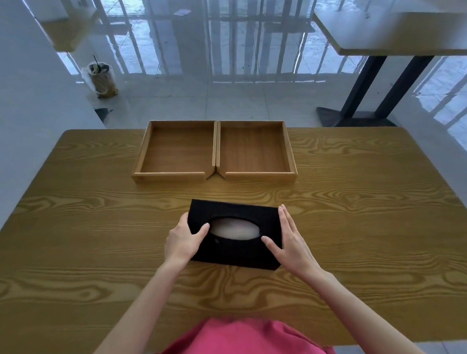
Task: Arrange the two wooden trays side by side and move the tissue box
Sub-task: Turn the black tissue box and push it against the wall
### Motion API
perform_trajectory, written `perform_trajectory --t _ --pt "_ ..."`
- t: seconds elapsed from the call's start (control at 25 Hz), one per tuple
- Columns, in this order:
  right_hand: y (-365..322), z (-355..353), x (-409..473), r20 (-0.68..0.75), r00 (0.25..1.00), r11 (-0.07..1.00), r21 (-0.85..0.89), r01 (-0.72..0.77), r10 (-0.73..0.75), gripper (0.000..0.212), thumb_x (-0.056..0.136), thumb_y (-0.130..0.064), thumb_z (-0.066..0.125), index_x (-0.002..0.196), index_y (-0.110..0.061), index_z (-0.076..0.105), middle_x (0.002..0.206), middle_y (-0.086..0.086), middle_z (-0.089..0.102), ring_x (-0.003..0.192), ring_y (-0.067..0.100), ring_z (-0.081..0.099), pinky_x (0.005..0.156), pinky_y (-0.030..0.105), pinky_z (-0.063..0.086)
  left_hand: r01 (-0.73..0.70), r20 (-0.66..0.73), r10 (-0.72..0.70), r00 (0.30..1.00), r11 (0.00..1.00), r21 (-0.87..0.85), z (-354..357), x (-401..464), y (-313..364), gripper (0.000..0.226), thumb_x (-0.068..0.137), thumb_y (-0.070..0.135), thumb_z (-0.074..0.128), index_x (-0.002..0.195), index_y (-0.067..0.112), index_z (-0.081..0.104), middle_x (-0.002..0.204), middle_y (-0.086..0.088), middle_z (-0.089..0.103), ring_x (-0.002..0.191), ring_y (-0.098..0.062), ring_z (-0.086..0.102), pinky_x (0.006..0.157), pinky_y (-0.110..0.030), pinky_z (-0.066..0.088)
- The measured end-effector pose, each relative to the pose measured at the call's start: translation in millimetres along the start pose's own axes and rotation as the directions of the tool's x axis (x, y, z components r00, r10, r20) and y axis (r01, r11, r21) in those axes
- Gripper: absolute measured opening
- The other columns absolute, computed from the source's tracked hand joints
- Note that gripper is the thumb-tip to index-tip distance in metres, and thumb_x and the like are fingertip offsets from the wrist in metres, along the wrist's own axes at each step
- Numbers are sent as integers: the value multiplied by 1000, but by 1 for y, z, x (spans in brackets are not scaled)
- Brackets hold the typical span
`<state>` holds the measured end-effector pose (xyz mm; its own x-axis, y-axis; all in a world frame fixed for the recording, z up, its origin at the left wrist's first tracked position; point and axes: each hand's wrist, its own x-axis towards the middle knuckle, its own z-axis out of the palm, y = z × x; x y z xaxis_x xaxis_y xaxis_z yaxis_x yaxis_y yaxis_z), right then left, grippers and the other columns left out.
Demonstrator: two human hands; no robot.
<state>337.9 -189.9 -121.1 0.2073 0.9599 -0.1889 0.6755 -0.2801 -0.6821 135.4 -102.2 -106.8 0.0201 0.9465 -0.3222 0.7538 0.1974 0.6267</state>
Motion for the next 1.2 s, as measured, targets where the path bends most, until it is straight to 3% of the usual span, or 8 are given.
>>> perform_trajectory --t 0.12,0.24,0.44,0.76,0.92,1.2 --pt "1 6 -7 32 995 982 163 -95 91 78 90 -28 54 145 -11 2 156 5 13 144 16 14 114 25 15 -15 81 31 996 982 -186 -3 -4 -13 56 86 28 60 137 13 40 130 -7 58 123 -26 51 98 -29 39" --pt "1 12 -11 66 983 946 268 -182 171 73 90 -26 54 145 -14 8 153 6 27 141 18 24 115 29 21 42 151 6 989 950 -311 0 -6 -27 56 86 29 59 138 16 39 136 -6 53 127 -23 47 106 -33 36" --pt "-7 17 -13 21 959 877 397 -269 284 65 90 -24 55 144 -14 19 148 4 36 137 18 32 107 24 26 106 196 -28 980 910 -401 2 -12 -38 58 88 30 56 141 16 37 143 -3 47 133 -19 41 114 -35 31" --pt "-29 20 -9 39 950 876 377 -301 310 62 90 -22 55 143 -16 25 146 1 41 135 19 36 110 28 27 104 189 -2 982 843 -527 -13 -15 -45 46 90 19 55 135 19 46 135 1 54 128 -15 46 105 -25 33" --pt "-60 27 0 48 963 886 380 -264 266 60 89 -23 56 142 -21 28 143 -3 45 133 16 39 108 27 30 114 155 -34 987 828 -549 -41 -13 -58 49 89 22 56 136 19 45 137 2 53 129 -14 44 108 -28 33" --pt "-123 53 35 84 975 899 378 -221 205 61 87 -26 57 141 -22 29 140 -1 48 129 17 44 112 39 35 86 72 -55 996 831 -549 -108 4 -82 48 90 22 55 136 19 44 136 1 54 128 -17 46 109 -30 32"
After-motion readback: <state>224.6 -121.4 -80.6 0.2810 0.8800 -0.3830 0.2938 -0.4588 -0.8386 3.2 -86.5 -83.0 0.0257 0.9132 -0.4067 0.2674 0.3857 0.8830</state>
